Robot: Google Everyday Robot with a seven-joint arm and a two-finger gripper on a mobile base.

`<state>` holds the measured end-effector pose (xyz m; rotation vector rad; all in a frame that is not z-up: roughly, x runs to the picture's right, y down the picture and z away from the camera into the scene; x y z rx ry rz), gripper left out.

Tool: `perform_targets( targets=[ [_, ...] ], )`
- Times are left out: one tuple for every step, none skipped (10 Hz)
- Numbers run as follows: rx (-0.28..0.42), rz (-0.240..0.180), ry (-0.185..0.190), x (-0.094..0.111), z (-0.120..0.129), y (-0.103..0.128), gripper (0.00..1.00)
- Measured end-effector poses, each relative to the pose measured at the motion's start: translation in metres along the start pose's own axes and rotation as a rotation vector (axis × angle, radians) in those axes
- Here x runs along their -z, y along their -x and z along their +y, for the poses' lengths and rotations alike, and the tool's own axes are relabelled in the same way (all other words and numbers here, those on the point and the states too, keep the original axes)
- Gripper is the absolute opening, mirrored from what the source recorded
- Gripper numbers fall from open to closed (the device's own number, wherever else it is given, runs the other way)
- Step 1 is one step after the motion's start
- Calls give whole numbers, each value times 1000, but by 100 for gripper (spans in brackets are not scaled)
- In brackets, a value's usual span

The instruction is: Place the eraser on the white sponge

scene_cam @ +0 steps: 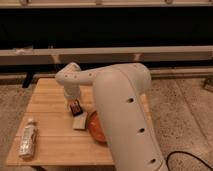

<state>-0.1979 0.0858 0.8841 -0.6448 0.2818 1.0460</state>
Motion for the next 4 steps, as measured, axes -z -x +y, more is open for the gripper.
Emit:
perform_targets(
  targets=[
    [0,-1,0,1,0,1,85],
    [1,-1,-1,1,0,1,85],
    [2,-2,-2,1,0,2,85],
    [3,-3,-3,3,-1,4,85]
  ],
)
